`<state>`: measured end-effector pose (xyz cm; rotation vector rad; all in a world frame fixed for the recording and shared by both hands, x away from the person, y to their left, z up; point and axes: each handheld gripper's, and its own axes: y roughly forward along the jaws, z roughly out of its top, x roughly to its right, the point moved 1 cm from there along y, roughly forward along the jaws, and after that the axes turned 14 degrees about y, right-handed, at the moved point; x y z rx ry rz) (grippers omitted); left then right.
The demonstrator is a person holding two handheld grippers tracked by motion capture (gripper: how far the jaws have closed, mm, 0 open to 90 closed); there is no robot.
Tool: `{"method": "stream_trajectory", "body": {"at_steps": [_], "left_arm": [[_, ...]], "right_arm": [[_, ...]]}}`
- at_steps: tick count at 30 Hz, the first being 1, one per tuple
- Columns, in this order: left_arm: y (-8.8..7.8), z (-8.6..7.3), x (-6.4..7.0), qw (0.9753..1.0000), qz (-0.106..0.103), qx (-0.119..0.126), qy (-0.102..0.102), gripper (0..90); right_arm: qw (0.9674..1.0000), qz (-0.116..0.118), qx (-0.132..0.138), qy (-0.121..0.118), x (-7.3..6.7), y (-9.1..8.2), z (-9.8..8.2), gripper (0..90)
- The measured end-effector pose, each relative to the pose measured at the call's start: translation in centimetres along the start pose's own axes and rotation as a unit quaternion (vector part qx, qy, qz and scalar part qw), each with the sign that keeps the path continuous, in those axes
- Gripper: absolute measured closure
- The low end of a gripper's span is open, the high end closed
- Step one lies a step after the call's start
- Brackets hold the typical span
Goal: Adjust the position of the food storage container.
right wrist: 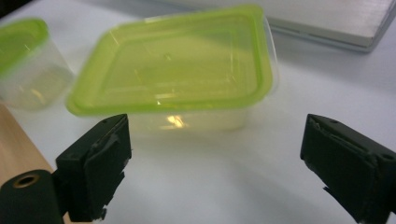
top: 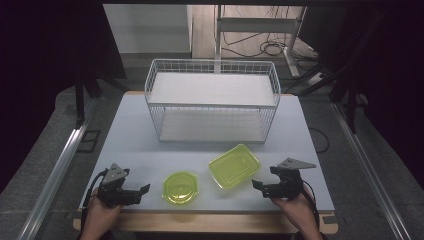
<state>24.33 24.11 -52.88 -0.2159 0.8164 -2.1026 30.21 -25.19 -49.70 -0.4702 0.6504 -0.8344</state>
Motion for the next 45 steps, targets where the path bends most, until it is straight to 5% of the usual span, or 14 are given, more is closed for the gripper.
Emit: {"method": "stream_trajectory", "body": {"at_steps": [11, 18, 24, 29, 35, 38, 45], "left_arm": [[0.0, 0.2, 0.2, 1.0, 0.004, 0.003, 0.003, 5.2], [-0.2, 0.4, 0.3, 1.0, -0.001, 0.006, 0.006, 15.2], [-1.4, 1.7, 1.1, 0.999, -0.009, 0.042, 0.008, 27.1], [-2.8, 3.7, 3.3, 0.9947, -0.06, 0.082, 0.018, 49.0], [-3.1, 5.2, 5.9, 0.9905, -0.093, 0.088, 0.05, 73.8], [-3.0, 6.1, 7.7, 0.9855, -0.12, 0.099, 0.068, 85.6], [-1.0, 7.0, 10.2, 0.9805, -0.16, 0.078, 0.084, 90.0]], "right_arm": [[0.9998, -0.003, -0.002, -0.018, 0.7, 0.0, 0.0, 15.1], [0.9992, -0.012, -0.012, -0.035, 0.6, 0.4, -0.2, 15.1], [0.9993, -0.014, -0.008, -0.034, 0.8, 0.4, -0.2, 15.0], [0.9991, -0.018, -0.008, -0.037, 0.8, 0.3, -0.2, 15.0], [0.9988, -0.022, -0.01, -0.042, 0.7, 0.4, -0.3, 15.0], [0.9989, -0.021, -0.011, -0.04, 0.7, 0.6, -0.4, 15.0], [0.9986, -0.02, -0.018, -0.046, 0.6, 0.8, -0.5, 15.0]]}}
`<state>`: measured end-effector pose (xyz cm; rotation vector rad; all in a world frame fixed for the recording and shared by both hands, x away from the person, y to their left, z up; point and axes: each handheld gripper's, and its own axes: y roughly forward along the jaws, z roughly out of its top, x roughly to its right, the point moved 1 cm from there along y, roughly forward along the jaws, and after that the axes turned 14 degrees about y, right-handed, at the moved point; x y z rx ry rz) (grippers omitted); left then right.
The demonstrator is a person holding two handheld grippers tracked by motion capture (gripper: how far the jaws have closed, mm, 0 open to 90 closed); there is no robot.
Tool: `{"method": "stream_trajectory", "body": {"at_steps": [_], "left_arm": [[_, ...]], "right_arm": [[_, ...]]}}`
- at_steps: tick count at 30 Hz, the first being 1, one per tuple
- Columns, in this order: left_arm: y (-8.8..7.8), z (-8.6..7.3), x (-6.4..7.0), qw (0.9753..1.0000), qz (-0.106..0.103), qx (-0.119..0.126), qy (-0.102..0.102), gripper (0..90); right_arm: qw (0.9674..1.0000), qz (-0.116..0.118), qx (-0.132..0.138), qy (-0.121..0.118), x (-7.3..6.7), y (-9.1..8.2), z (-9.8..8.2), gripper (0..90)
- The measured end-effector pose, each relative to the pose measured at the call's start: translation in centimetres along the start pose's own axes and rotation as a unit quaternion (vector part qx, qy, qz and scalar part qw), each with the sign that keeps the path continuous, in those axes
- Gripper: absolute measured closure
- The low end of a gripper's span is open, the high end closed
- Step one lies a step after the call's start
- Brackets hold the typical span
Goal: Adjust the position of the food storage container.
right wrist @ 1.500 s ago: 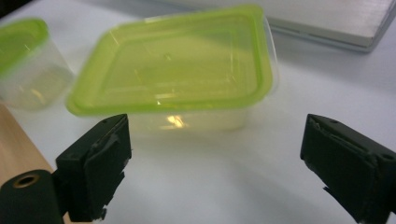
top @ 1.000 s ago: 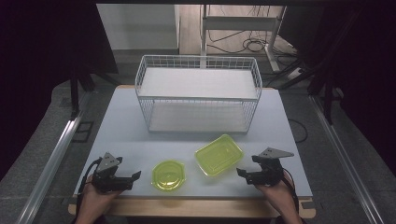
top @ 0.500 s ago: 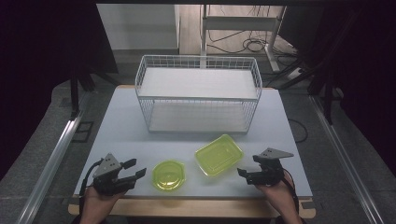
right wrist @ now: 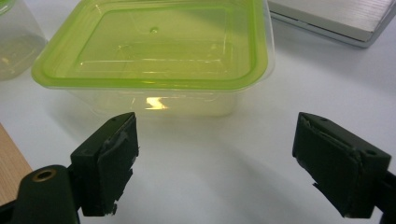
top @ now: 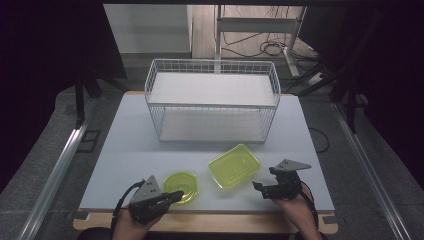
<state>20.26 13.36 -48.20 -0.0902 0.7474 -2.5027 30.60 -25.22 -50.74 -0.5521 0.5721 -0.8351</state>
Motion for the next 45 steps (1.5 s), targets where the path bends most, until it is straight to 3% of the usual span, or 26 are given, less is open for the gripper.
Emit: {"method": "stream_trajectory", "body": {"at_steps": [4, 11, 21, 34, 45], "left_arm": [[1.4, 0.4, 0.8, 0.9998, -0.017, -0.005, 0.003, 90.0], [3.7, 0.6, 1.4, 0.9994, -0.026, -0.022, 0.001, 89.9], [4.4, -0.3, 0.3, 0.9985, -0.023, -0.038, -0.03, 90.0], [3.0, -1.5, -2.6, 0.997, 0.026, -0.053, -0.05, 90.0], [1.5, -2.9, -5.9, 0.9921, 0.079, -0.056, -0.08, 90.0]], "right_arm": [[1.0, 0.0, 0.0, 0.0, 0.0, 0.1, 0.0, 15.0], [1.0, -0.001, -0.004, -0.004, 0.0, 0.1, 0.0, 15.0], [0.9999, -0.003, -0.009, -0.008, 0.0, 0.2, -0.1, 15.0], [0.9999, -0.001, -0.009, -0.01, -0.2, 0.3, -0.1, 15.0], [0.9999, -0.001, -0.012, -0.012, -0.2, 0.4, -0.1, 15.0]]}}
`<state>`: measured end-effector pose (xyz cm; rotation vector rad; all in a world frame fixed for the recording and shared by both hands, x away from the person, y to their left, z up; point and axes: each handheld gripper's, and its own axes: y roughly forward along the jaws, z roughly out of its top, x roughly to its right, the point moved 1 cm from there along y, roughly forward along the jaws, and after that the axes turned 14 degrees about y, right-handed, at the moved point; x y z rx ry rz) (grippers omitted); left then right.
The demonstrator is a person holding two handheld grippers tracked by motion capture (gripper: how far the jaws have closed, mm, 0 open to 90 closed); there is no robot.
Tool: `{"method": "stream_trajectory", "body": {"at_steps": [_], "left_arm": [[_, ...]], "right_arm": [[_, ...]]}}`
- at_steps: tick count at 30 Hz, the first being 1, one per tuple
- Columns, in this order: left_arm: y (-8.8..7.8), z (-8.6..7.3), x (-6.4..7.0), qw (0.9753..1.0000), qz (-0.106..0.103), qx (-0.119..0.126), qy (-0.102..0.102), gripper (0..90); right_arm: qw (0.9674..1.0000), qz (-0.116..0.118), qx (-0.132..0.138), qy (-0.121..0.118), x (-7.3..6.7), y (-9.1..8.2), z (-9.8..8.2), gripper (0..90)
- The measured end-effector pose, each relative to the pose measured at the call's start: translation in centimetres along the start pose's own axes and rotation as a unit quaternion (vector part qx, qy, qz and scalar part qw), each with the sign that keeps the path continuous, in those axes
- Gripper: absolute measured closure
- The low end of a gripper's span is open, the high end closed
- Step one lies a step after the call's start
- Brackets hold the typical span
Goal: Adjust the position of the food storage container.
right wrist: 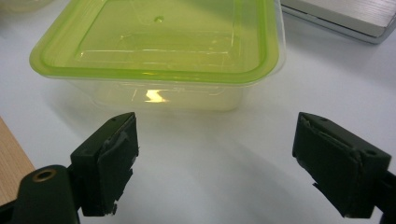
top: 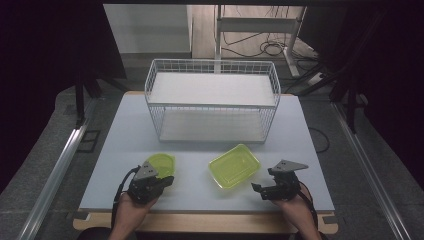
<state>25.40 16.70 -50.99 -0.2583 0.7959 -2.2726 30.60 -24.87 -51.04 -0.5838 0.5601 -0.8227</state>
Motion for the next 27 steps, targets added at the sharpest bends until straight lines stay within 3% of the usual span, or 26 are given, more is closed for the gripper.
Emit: {"method": "stream_trajectory", "body": {"at_steps": [5, 8, 11, 14, 17, 21, 27], "left_arm": [[-0.3, -0.4, -1.3, 0.9999, 0.012, 0.001, -0.011, 90.0], [-0.8, -0.9, -2.7, 0.9993, 0.03, -0.001, -0.021, 90.0], [-1.1, -1.2, -3.6, 0.9985, 0.044, 0.0, -0.031, 90.0], [-1.3, -1.4, -4.3, 0.9983, 0.051, 0.0, -0.028, 90.0], [-1.3, -1.9, -5.6, 0.997, 0.065, -0.004, -0.043, 89.9], [-1.4, -2.1, -5.8, 0.9971, 0.057, -0.001, -0.051, 89.9], [-0.6, -1.8, -4.6, 0.999, 0.033, -0.016, -0.026, 89.2]], "right_arm": [[1.0, 0.001, -0.003, 0.001, -0.1, 0.0, 0.0, 15.0], [0.9999, 0.007, -0.005, 0.011, -0.1, 0.1, 0.0, 15.4], [0.9999, 0.008, -0.006, 0.009, -0.2, 0.1, 0.0, 15.4], [0.9999, 0.008, -0.006, 0.008, -0.2, 0.2, 0.0, 15.7], [0.9999, 0.011, -0.009, 0.01, -0.2, 0.2, 0.0, 16.0], [0.9998, 0.013, -0.01, 0.012, -0.3, 0.3, 0.0, 16.6], [0.9998, 0.012, -0.012, 0.008, -0.3, 0.2, 0.0, 17.3]]}}
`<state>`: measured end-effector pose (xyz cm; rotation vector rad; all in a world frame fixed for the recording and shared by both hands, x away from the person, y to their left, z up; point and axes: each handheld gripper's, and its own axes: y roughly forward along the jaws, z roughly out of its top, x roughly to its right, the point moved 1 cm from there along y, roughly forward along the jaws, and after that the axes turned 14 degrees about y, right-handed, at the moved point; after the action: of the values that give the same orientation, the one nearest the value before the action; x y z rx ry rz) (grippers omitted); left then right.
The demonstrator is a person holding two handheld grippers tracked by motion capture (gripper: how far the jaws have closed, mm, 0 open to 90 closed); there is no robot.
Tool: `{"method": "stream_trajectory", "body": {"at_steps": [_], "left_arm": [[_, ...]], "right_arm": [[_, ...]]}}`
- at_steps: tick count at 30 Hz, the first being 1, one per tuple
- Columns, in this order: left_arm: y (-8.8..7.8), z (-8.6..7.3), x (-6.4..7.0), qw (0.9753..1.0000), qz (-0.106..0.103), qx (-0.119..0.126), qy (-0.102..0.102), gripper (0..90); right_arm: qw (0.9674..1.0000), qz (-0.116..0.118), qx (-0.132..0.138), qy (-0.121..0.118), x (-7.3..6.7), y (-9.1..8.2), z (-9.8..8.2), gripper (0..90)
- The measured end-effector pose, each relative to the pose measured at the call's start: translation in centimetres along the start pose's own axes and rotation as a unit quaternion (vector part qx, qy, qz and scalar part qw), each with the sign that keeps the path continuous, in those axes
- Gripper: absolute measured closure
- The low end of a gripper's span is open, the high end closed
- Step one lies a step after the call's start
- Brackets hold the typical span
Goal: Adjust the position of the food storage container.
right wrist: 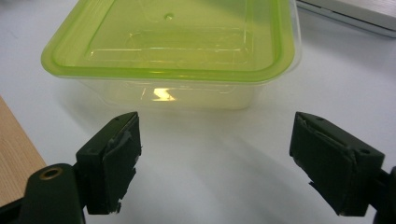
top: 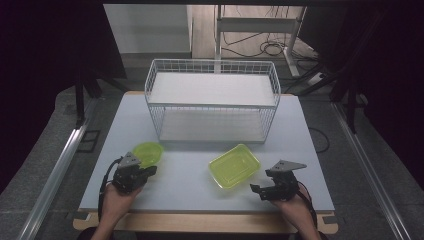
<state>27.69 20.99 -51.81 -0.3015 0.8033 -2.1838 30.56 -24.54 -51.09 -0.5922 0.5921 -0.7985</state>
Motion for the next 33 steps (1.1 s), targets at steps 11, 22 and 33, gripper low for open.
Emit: {"method": "stream_trajectory", "body": {"at_steps": [11, 22, 33], "left_arm": [[0.4, 1.0, 0.8, 0.9998, -0.016, 0.012, 0.004, 88.7], [1.4, 2.3, -0.4, 1.0, -0.001, -0.004, 0.007, 89.9], [0.9, 1.2, -2.3, 0.9994, 0.014, 0.001, -0.031, 89.9]], "right_arm": [[1.0, -0.005, 0.001, 0.003, 0.1, 0.0, 0.1, 17.5], [1.0, -0.009, 0.002, 0.001, 0.2, -0.1, 0.1, 17.5], [0.9997, -0.012, 0.009, 0.016, 0.3, -0.3, 0.2, 17.5]]}}
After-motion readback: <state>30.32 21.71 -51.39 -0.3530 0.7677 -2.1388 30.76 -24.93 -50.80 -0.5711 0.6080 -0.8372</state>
